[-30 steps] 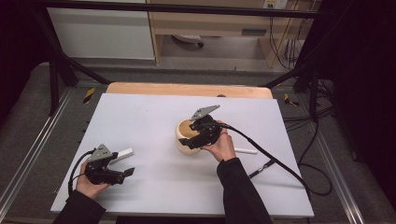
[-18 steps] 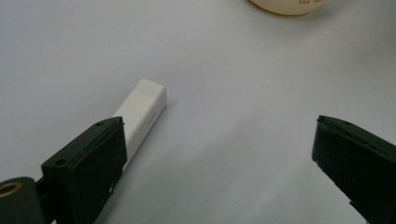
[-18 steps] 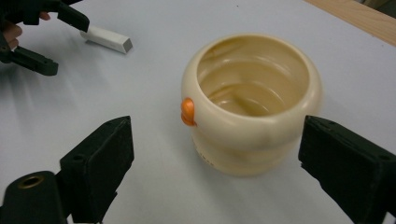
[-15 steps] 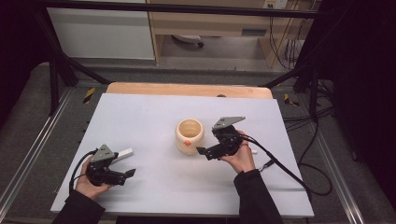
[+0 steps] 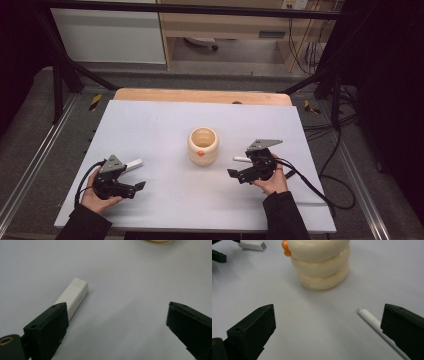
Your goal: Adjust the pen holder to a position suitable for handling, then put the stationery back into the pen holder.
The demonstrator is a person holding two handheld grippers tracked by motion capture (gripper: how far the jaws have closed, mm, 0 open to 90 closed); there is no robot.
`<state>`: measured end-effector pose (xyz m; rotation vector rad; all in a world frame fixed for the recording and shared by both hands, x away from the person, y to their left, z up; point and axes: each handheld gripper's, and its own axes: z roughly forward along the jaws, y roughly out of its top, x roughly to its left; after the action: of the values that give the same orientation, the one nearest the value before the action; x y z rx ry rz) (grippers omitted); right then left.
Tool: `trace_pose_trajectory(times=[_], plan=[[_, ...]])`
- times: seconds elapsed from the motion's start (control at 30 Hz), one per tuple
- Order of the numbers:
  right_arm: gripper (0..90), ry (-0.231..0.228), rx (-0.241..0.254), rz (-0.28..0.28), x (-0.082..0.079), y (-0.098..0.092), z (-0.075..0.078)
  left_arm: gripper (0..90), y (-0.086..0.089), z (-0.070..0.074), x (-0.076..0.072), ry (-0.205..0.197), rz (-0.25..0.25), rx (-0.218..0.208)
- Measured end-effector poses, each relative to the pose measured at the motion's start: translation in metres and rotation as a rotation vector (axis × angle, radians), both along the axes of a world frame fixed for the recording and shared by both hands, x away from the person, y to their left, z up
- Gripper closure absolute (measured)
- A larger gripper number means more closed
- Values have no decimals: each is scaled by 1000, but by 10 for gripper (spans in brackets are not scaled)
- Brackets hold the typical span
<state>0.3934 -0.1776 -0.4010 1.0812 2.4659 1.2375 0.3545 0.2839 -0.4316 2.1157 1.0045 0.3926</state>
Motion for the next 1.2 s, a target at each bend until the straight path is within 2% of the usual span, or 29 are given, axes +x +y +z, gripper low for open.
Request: trace_pose_trajectory(times=[0.1,0.23,0.3,0.33,0.4,0.43,0.57,0.87,1.2], plan=[[5,19,-6,-22,-7,-14,-12,43,1,2,0,-11,0,11],[5,10,-7,-28,-12,-23,-17,44,2,4,0,-18,2,6],[5,6,21,-28,-15,-29,-20,50,4,5,1,-20,6,6],[6,20,41,-51,-17,-35,-22,50,5,5,1,-19,11,6],[6,32,34,-60,-18,-37,-24,50,7,5,2,-19,15,13],[6,26,13,-68,-21,-41,-27,50,8,6,3,-19,16,16],[5,30,25,-68,-24,-46,-30,50,9,8,4,-19,15,20],[6,22,14,-53,-26,-48,-32,58,13,15,8,-22,4,41],[7,30,21,-58,-33,-54,-33,104,23,23,23,-1,-6,73]])
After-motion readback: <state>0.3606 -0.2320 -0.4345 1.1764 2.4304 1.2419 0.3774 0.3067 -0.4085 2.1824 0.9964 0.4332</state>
